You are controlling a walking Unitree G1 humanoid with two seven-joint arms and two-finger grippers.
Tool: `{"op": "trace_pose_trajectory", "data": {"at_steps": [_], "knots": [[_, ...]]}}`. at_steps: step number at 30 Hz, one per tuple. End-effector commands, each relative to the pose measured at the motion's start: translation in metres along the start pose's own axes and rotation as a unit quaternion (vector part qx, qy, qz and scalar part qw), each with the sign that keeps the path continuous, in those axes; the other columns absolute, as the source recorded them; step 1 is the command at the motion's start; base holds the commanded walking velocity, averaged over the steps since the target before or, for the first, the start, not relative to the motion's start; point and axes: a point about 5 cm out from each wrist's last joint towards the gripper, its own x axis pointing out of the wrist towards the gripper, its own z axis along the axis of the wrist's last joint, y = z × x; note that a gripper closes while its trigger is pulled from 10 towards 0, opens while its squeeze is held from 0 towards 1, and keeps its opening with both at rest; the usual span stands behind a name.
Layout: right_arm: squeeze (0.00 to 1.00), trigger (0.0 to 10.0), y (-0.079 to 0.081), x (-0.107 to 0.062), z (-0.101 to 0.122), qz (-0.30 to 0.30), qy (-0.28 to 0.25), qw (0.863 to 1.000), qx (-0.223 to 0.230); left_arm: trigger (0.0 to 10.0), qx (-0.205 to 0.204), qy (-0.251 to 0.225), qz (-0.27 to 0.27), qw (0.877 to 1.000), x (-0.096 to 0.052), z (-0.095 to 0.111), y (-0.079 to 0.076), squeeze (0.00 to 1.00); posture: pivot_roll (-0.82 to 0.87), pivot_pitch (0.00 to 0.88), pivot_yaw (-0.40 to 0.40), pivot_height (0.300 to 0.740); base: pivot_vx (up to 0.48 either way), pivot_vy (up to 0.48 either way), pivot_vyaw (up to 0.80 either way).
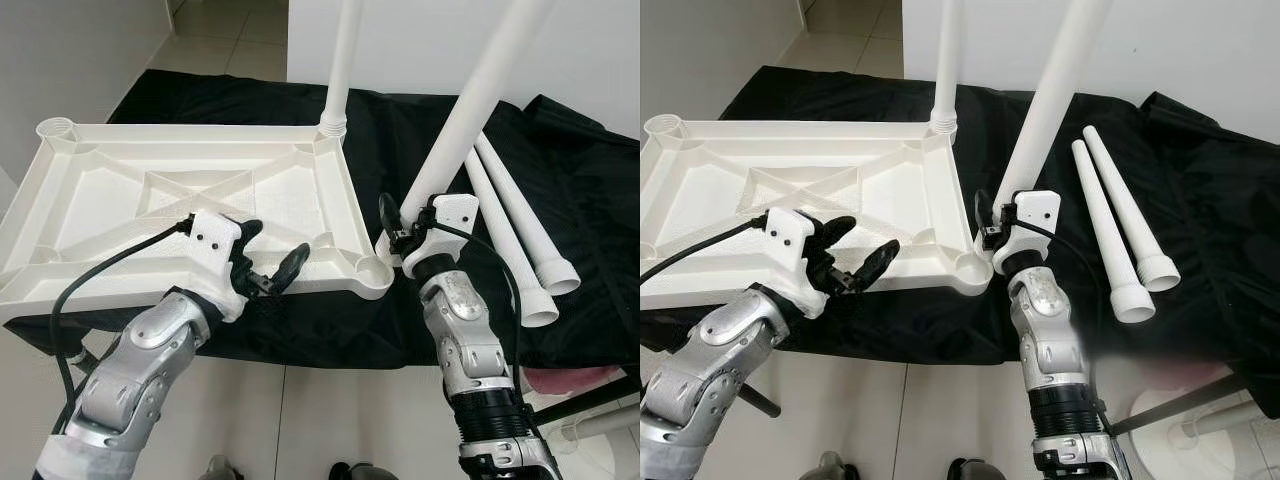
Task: Building children table
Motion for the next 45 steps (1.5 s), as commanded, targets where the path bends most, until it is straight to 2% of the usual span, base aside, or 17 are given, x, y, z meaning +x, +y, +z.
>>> {"op": "trace_pose_trajectory", "data": {"at_steps": [1,10,18,26,31,45], "knots": [[0.00,10.0,0.003,-0.003,-0.001,0.015,0.000,1.000,-0.009,10.0,0.013,0.008,-0.102,0.995,0.004,-0.003,-0.019,0.00,0.06,0.084,-0.079,0.740,0.000,0.000,0.00],[0.00,10.0,0.007,-0.005,-0.001,0.032,0.000,0.999,-0.020,10.0,0.023,0.025,-0.151,0.988,0.016,-0.013,-0.036,0.00,0.04,0.088,-0.066,0.740,0.000,0.000,0.00],[0.00,10.0,0.006,-0.014,-0.008,0.044,0.009,0.998,-0.041,10.0,0.013,0.051,-0.195,0.979,0.017,-0.020,-0.052,0.00,0.04,0.099,-0.060,0.740,0.000,0.000,0.00],[0.00,10.0,0.003,-0.016,-0.019,0.055,0.026,0.997,-0.048,10.0,0.020,0.059,-0.197,0.978,0.019,-0.023,-0.052,0.00,0.04,0.110,-0.057,0.740,0.000,0.000,0.00],[0.00,10.0,0.003,-0.017,-0.023,0.070,0.031,0.995,-0.067,10.0,0.019,0.067,-0.188,0.980,0.019,-0.025,-0.049,0.00,0.04,0.111,-0.056,0.740,0.000,0.000,0.00],[0.00,10.0,0.020,-0.015,-0.032,0.128,0.019,0.990,-0.059,10.0,0.025,0.068,-0.178,0.981,0.019,-0.024,-0.047,0.00,0.05,0.108,-0.064,0.740,0.000,0.000,0.00]]}}
